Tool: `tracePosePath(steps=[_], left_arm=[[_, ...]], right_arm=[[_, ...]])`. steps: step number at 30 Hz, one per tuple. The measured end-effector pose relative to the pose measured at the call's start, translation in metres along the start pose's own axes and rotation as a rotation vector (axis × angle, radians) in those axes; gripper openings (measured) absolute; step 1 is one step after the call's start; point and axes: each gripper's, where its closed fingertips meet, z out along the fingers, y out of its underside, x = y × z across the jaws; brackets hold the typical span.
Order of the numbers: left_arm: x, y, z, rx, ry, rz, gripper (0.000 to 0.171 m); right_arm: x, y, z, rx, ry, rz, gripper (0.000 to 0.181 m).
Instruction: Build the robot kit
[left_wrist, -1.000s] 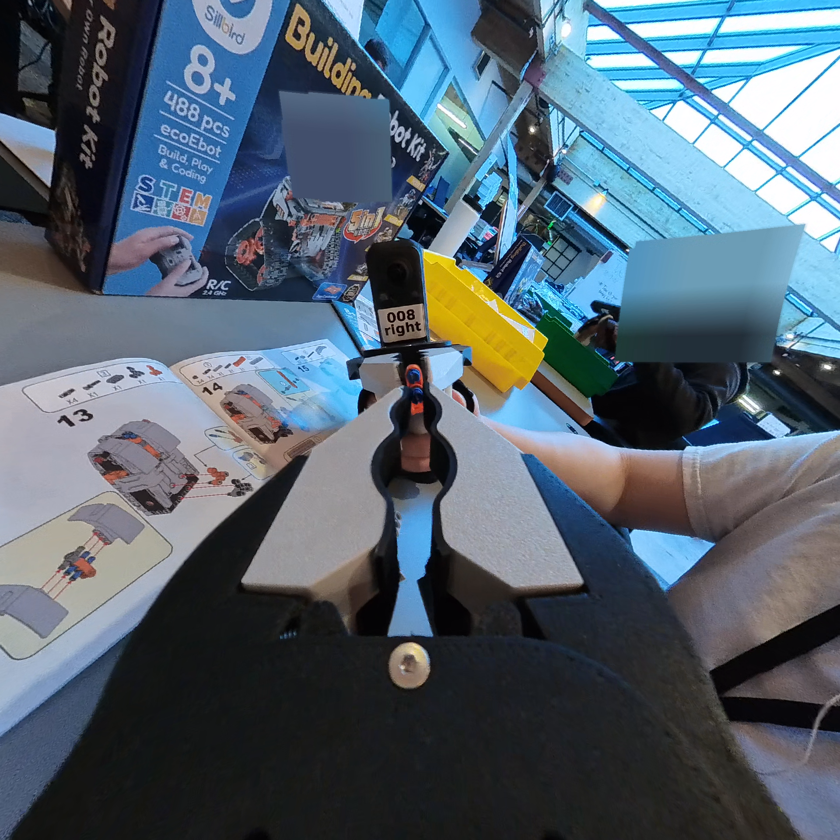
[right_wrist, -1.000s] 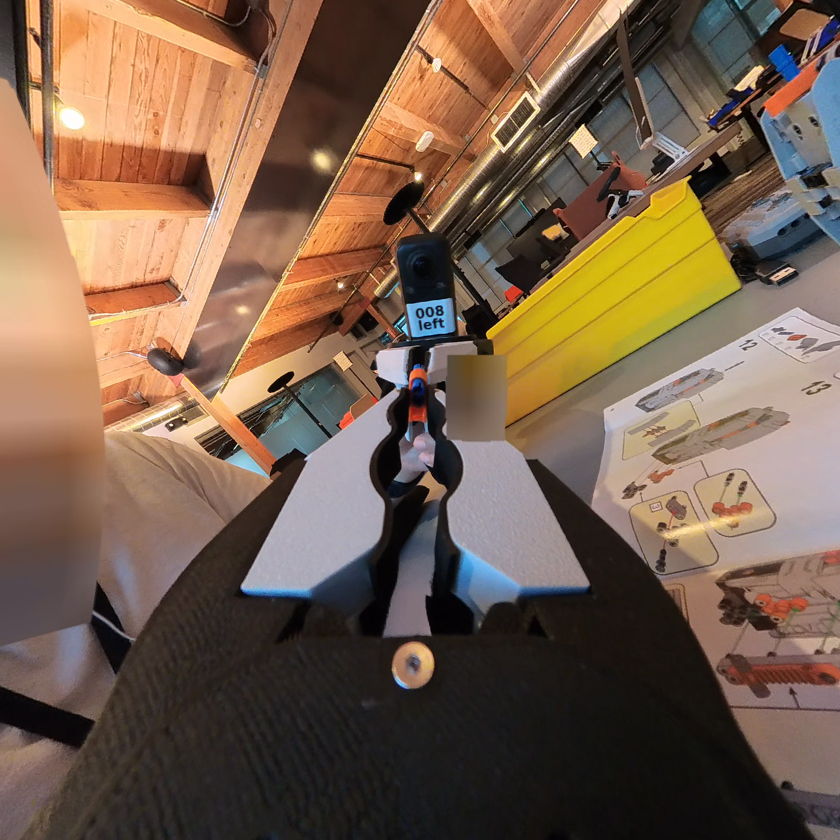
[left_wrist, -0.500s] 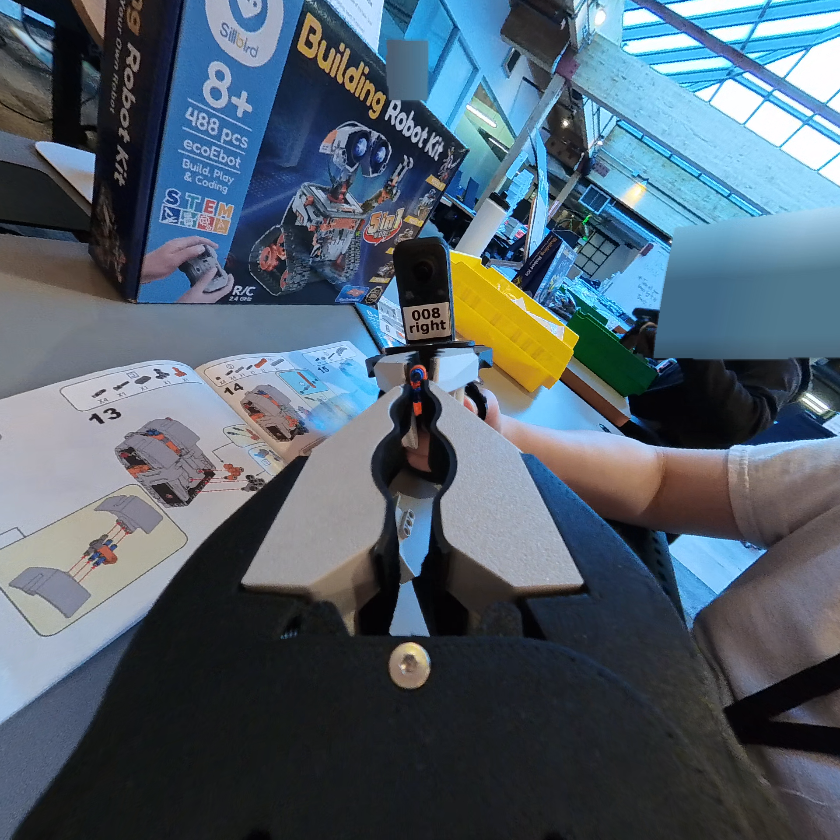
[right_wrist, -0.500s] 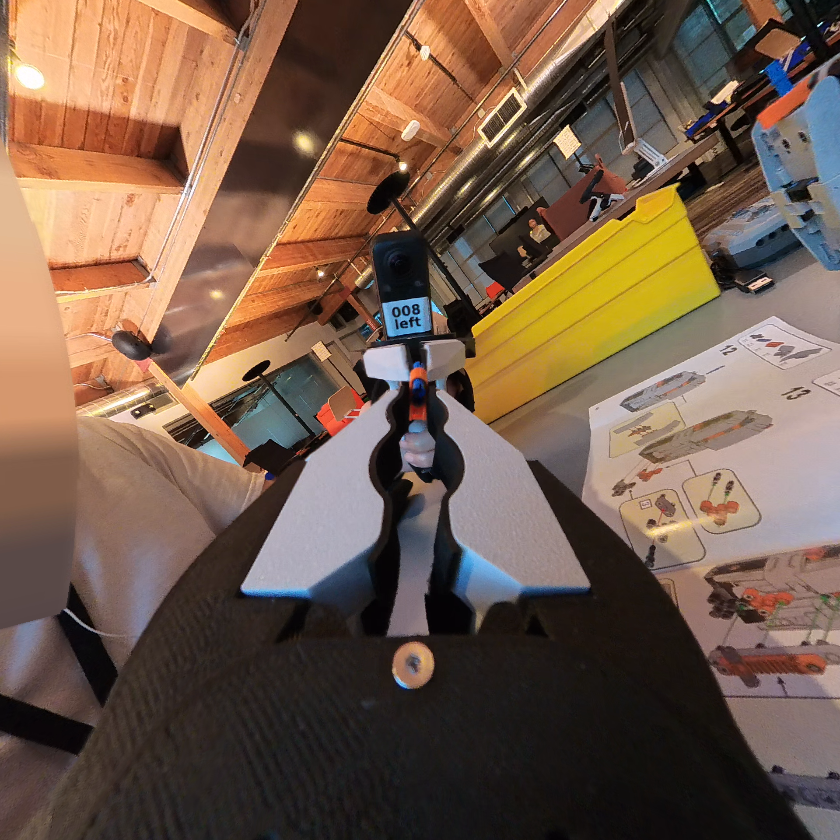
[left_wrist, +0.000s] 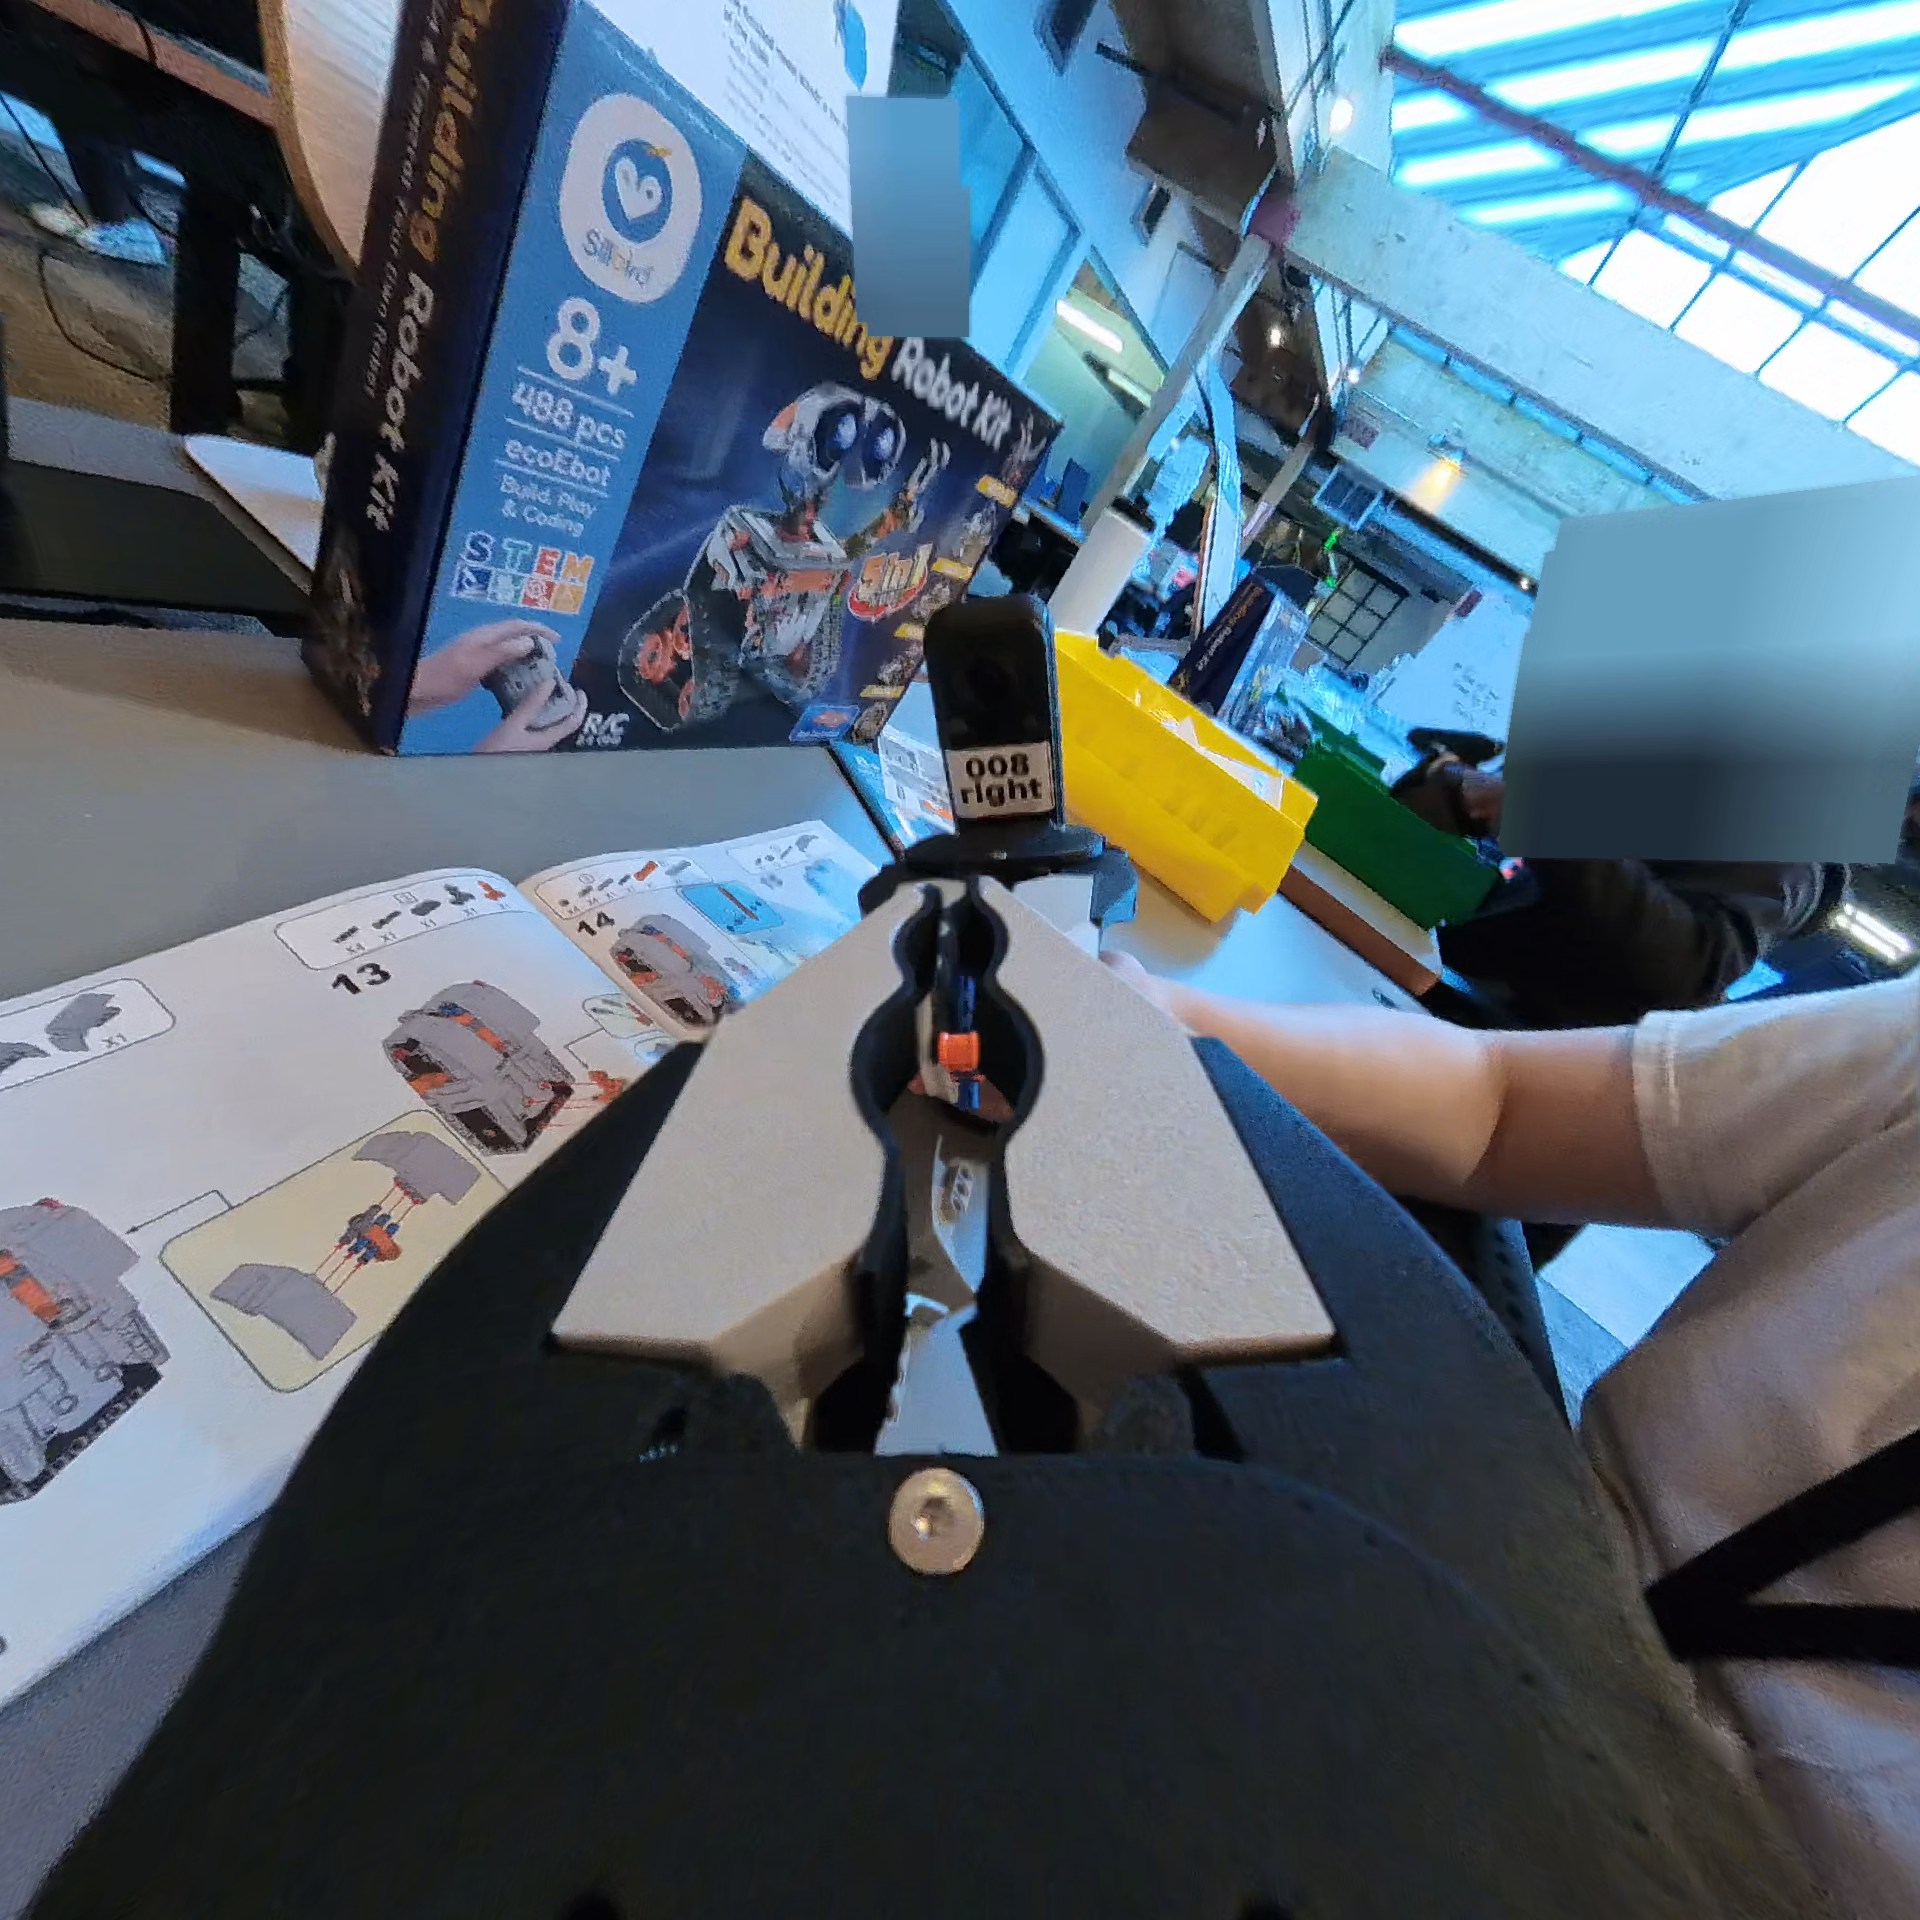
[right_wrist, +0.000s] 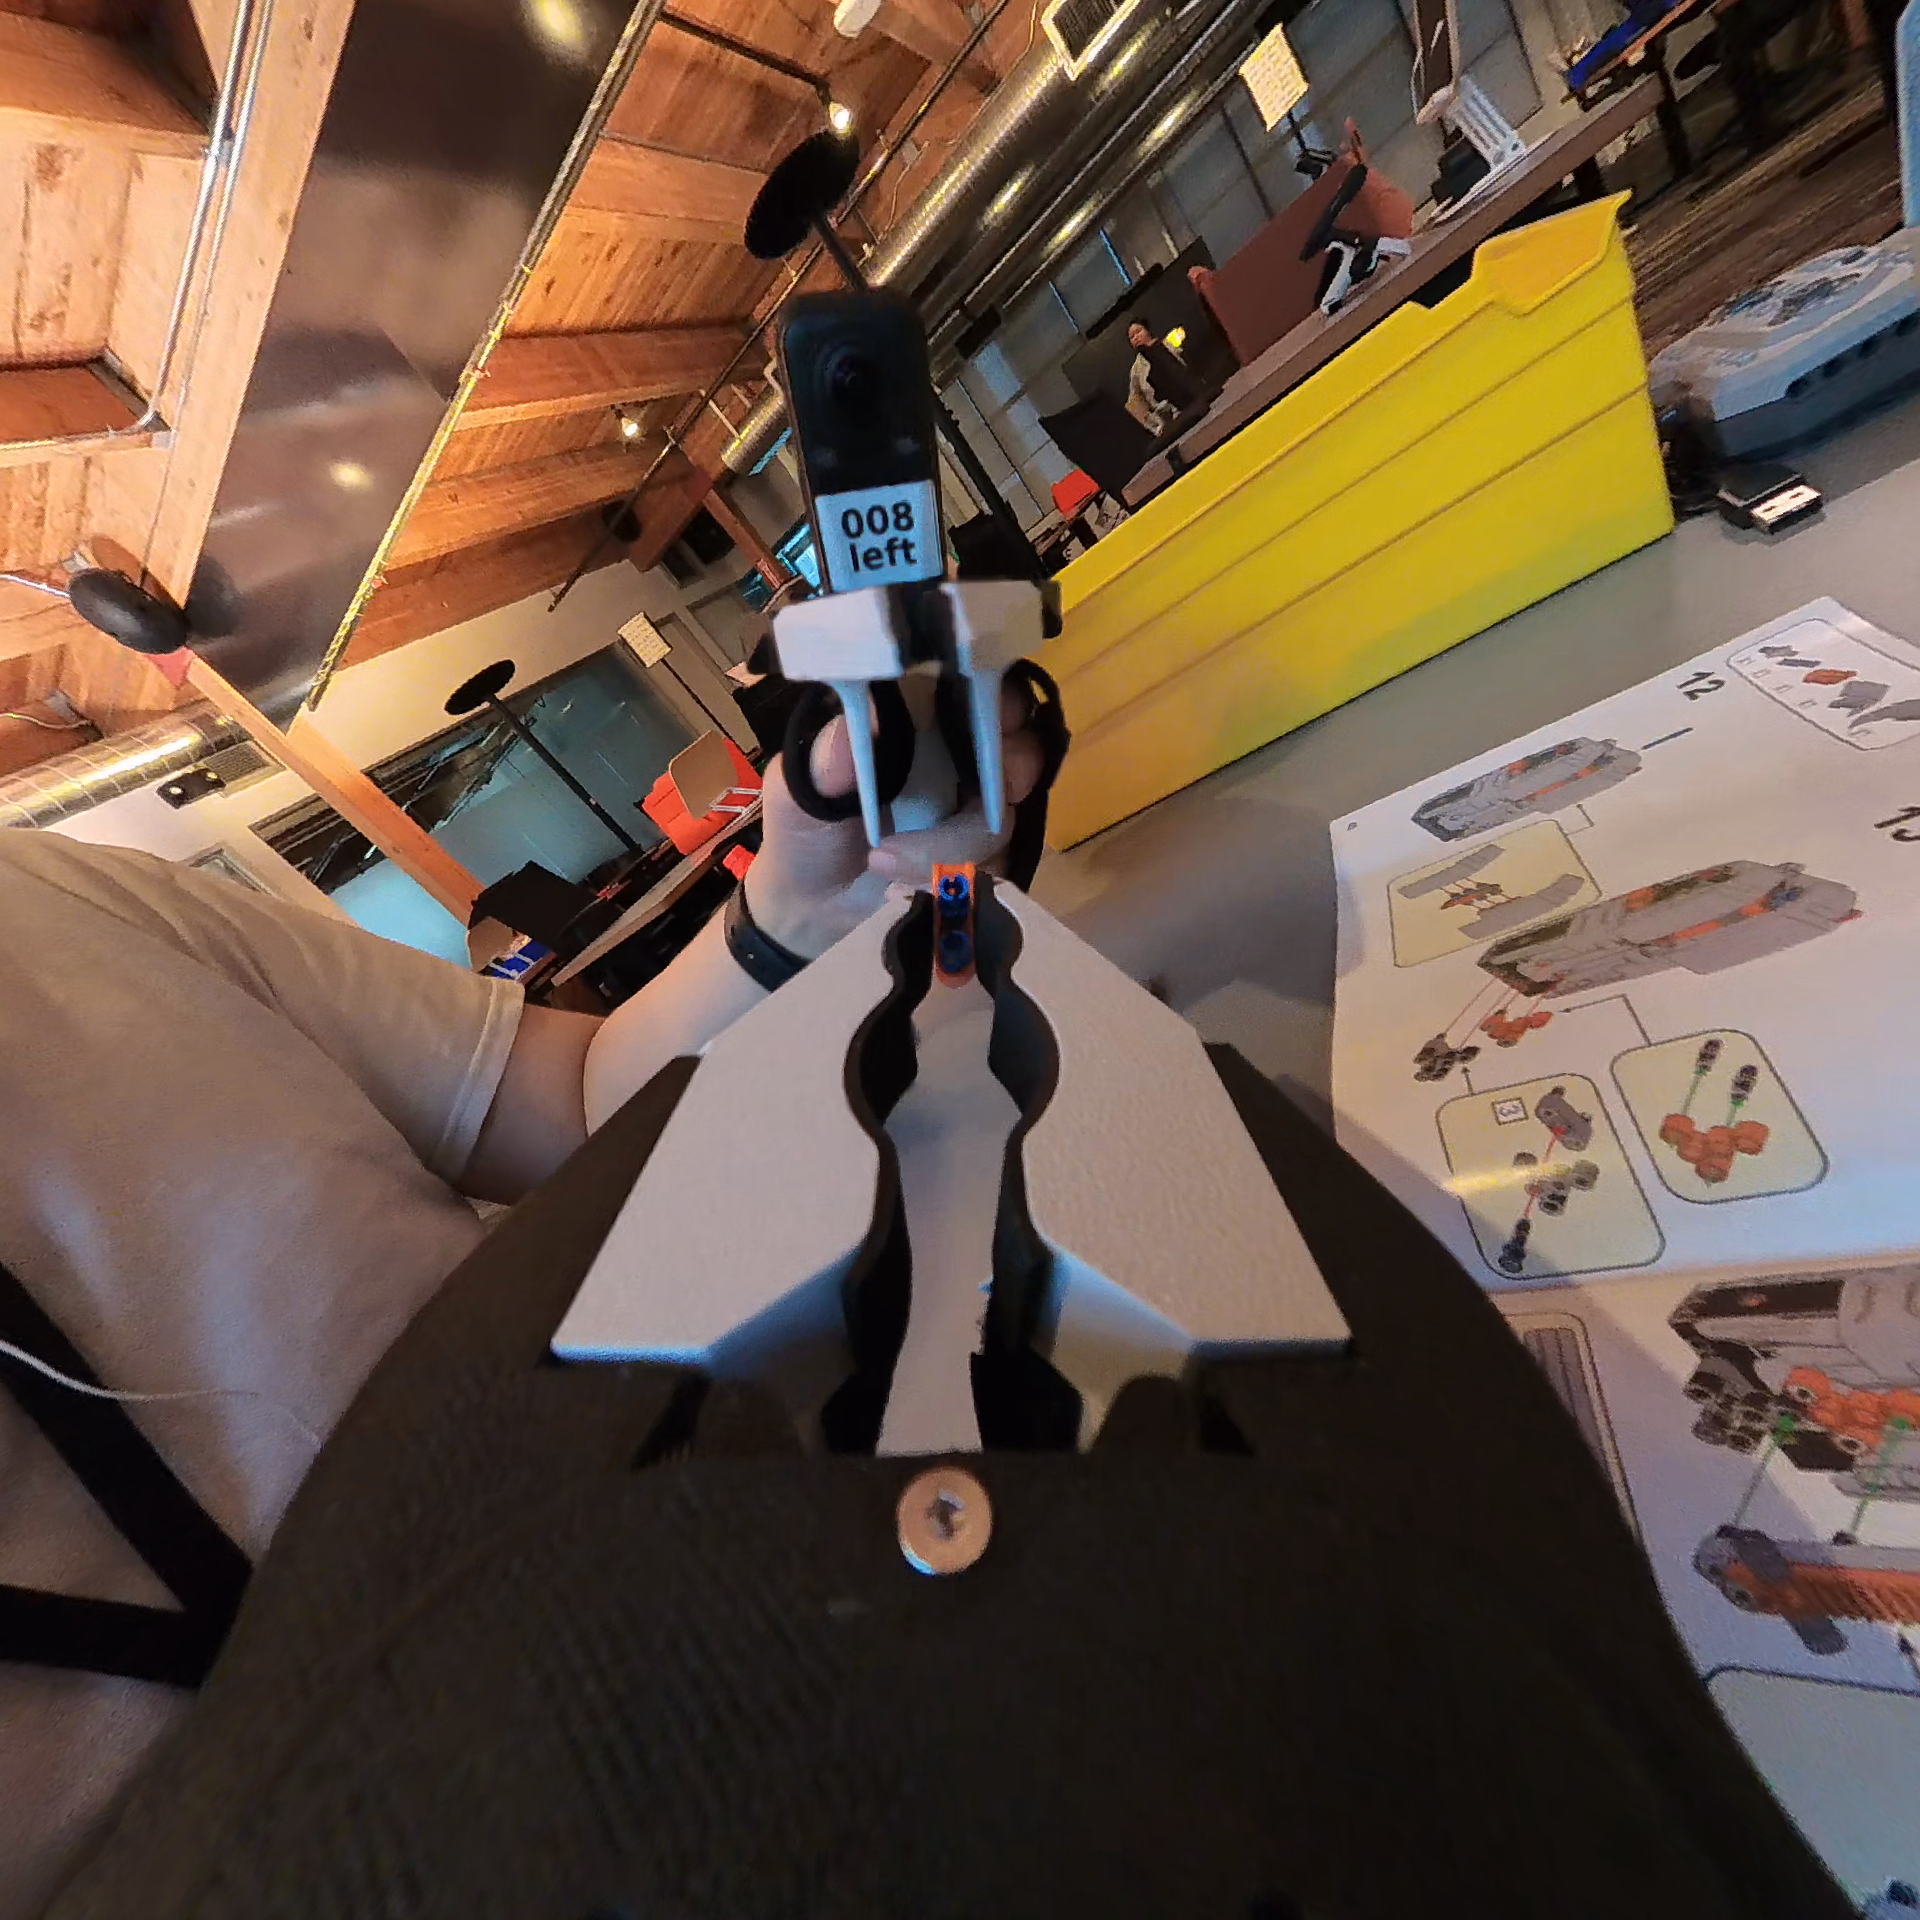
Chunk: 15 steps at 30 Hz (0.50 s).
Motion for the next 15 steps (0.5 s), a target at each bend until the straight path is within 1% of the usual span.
tracePosePath(steps=[1,4,6,8,11,12,13,15], left_arm=[[-0.001,0.006,0.002,-0.041,-0.004,0.003,0.008],[0.008,0.021,0.012,-0.131,0.023,0.073,0.010],[0.014,0.031,0.015,-0.193,0.024,0.183,0.006],[0.017,0.035,0.016,-0.213,0.016,0.273,0.006],[0.025,0.039,0.016,-0.242,0.014,0.409,0.011],[0.026,0.041,0.017,-0.251,-0.001,0.469,0.016],[0.028,0.043,0.019,-0.262,-0.016,0.534,0.022],[0.030,0.049,0.023,-0.283,-0.054,0.665,0.023]], right_arm=[[-0.001,0.000,0.000,-0.001,-0.006,0.002,0.006],[-0.002,-0.002,-0.003,0.006,-0.035,0.044,0.006],[-0.004,-0.004,-0.005,0.012,-0.064,0.078,0.006],[-0.007,-0.001,-0.006,-0.016,-0.098,0.126,0.006],[-0.010,0.002,-0.009,-0.047,-0.116,0.168,0.006],[-0.010,0.002,-0.011,-0.056,-0.128,0.214,0.007],[-0.015,0.001,-0.013,-0.060,-0.171,0.270,0.007],[-0.019,0.002,-0.018,-0.086,-0.203,0.353,0.007]])
